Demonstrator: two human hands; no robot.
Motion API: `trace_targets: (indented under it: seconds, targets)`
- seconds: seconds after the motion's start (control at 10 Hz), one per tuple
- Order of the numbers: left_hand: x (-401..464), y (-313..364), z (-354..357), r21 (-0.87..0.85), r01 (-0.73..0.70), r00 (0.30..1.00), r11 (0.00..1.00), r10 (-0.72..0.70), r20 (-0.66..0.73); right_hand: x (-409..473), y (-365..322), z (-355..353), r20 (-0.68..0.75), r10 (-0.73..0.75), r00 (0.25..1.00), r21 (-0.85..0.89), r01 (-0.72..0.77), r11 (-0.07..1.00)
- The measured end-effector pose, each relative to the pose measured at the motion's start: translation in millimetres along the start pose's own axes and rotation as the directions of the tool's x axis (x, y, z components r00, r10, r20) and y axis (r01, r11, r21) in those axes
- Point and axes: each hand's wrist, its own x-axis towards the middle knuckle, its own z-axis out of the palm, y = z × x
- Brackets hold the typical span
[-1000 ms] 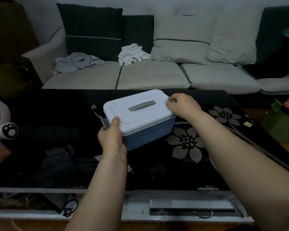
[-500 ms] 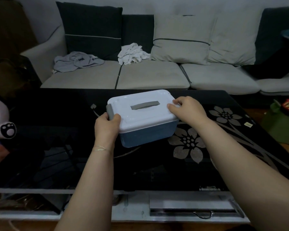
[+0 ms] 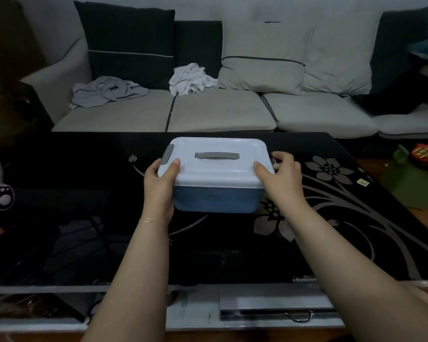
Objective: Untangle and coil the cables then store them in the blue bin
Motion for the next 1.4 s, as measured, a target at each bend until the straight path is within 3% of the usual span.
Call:
trace_targets:
  seconds: [0.1, 0.2, 0.3, 0.4, 0.7, 1.1, 1.3, 1.4]
  targets:
    - [-5.4, -1.1, 8.6, -0.06, 0.007, 0.997, 0.998, -0.011, -0.072, 1.6, 1.9, 4.2, 0.072, 0.313, 0.947, 0.303, -0.32, 0.898]
    - [-13.6, -3.1, 18.5, -0.148, 0.039, 0.992, 0.988, -0.057, -0.117, 1.9, 5.1, 6.2, 0.341, 0.389, 0.856, 0.566, -0.517, 0.642]
    - [-18.5, -6.6, 25.9, -0.182, 0.027, 0.987, 0.983, -0.056, -0.154, 3.7, 6.6, 9.6, 0.238, 0.308, 0.921, 0.572, -0.389, 0.722]
    - [-18.0, -9.8, 28.7, -0.202, 0.005, 0.996, 0.979, -0.024, -0.091, 6.2, 3.6, 9.1, 0.111, 0.191, 0.975, 0.475, -0.221, 0.852]
    - [-12.0, -21.9, 25.4, -0.14, 0.039, 0.99, 0.989, -0.019, 0.139, 21.3, 7.0, 4.7, 0.203, 0.057, 0.978, 0.453, -0.145, 0.879]
    - [-3.7, -23.7, 21.7, -0.059, 0.054, 0.985, 0.997, -0.044, 0.167, 38.9, 9.2, 3.4, 0.227, 0.02, 0.974, 0.365, -0.104, 0.925]
    - [-9.6, -18.3, 30.8, 0.08, -0.033, 0.999, 0.996, 0.033, 0.007, 40.8, 8.5, -3.1, 0.288, 0.069, 0.955, 0.258, -0.147, 0.955]
    - [-14.7, -20.3, 33.2, 0.224, -0.02, 0.972, 0.974, 0.072, -0.222, 41.1, -21.6, -40.3, 0.02, 0.0, 1.0, 0.31, -0.006, 0.951]
